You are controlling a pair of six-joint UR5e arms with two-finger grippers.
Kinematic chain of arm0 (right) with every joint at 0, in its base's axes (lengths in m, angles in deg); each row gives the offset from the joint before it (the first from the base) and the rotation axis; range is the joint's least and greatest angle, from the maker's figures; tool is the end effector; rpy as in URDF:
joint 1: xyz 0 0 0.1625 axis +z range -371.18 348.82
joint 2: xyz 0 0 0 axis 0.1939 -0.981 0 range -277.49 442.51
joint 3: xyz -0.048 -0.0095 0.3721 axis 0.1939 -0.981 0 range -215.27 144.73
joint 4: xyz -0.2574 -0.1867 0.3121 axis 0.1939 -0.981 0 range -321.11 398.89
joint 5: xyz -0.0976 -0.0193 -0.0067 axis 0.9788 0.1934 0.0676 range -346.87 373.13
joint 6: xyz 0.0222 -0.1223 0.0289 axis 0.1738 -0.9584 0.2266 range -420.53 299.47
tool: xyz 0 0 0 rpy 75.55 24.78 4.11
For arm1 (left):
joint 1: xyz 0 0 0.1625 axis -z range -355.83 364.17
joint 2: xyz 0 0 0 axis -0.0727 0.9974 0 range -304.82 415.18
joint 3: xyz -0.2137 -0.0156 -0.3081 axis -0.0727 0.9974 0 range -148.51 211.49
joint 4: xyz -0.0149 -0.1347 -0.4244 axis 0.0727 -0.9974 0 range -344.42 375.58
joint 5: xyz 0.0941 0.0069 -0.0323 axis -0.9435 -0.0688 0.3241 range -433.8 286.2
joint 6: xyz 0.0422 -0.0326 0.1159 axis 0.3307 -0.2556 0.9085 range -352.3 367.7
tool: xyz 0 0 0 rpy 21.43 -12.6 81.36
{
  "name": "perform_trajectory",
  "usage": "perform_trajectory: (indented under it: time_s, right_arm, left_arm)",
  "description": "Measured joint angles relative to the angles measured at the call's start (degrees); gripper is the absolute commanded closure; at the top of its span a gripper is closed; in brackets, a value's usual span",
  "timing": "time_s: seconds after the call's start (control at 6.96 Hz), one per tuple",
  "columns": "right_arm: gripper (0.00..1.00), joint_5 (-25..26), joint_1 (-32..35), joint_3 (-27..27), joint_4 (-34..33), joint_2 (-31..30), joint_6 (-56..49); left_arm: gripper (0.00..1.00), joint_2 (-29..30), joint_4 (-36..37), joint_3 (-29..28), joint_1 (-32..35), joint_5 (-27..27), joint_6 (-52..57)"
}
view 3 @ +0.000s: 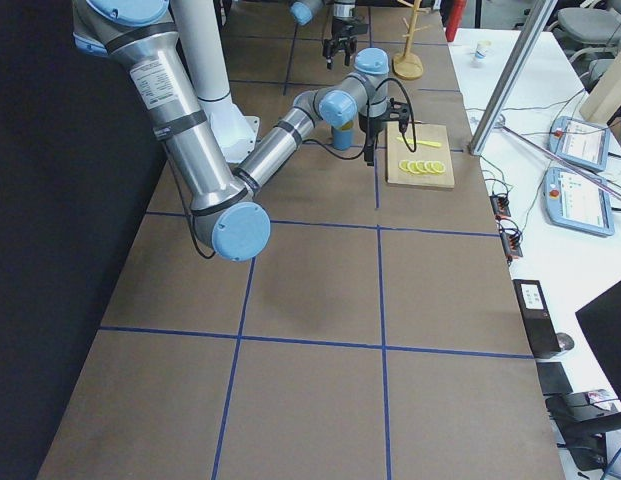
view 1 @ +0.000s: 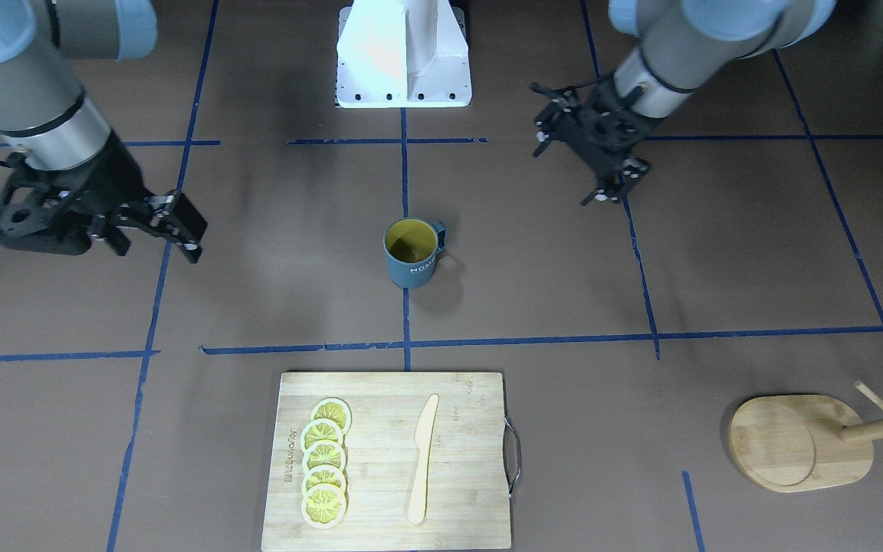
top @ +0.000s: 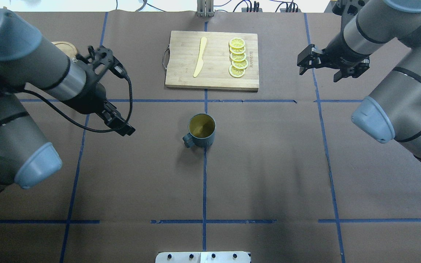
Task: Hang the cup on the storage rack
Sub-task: 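Close the left gripper on the mug's rim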
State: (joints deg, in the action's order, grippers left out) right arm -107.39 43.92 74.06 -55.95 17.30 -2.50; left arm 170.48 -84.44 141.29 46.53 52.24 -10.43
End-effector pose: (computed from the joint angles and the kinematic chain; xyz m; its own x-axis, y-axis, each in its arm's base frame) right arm -0.2925 -0.5389 0.2292 0.6524 0.1379 0.7452 -0.2088 0.9779 0.0019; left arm 0.4057 -0.4487 0.1779 0.3104 0.7570 -0.5750 -0.3430 0.6533 0.6749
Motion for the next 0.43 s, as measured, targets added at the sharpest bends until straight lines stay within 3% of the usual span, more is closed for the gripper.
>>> perform_trajectory:
  time_s: [0.43]
  right_arm:
    - [0.0, -2.4, 4.1, -0.2, 0.0, -4.4, -11.8]
  left_arm:
    - [0.0, 1.8, -12.9, -7.4, -6.8, -7.8, -1.5]
